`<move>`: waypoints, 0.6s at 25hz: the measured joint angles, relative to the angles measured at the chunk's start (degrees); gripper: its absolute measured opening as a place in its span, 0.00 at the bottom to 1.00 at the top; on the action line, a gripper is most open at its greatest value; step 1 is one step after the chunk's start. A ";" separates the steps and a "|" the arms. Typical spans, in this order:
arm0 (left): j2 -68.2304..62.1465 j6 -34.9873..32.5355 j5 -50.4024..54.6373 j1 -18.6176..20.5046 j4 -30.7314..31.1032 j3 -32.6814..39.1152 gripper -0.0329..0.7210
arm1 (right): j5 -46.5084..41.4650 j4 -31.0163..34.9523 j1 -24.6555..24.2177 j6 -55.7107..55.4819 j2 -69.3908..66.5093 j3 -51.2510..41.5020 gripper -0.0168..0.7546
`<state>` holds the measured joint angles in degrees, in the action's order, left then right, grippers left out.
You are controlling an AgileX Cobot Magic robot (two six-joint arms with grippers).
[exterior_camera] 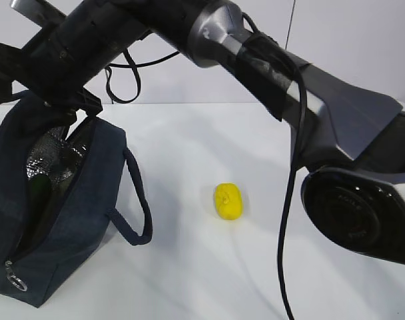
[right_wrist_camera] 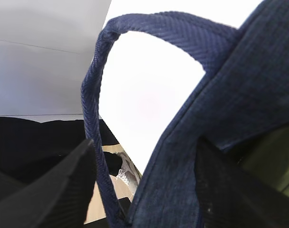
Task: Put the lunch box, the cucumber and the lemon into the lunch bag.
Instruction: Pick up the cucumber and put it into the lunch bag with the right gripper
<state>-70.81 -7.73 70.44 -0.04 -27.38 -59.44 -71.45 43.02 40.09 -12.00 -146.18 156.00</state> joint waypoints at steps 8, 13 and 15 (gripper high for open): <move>5.50 0.00 0.00 -0.09 -2.41 5.74 0.56 | 0.00 0.00 0.00 0.00 0.00 0.00 0.63; 5.62 0.00 -0.63 -0.09 -2.64 5.74 0.56 | 0.00 0.00 0.00 0.00 0.00 0.00 0.63; 5.49 0.00 -1.02 -0.09 -2.76 5.74 0.56 | 0.00 0.00 0.00 0.00 0.00 0.00 0.63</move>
<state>-65.31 -7.73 69.42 -0.13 -30.14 -53.70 -71.45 43.02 40.09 -12.00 -146.18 156.00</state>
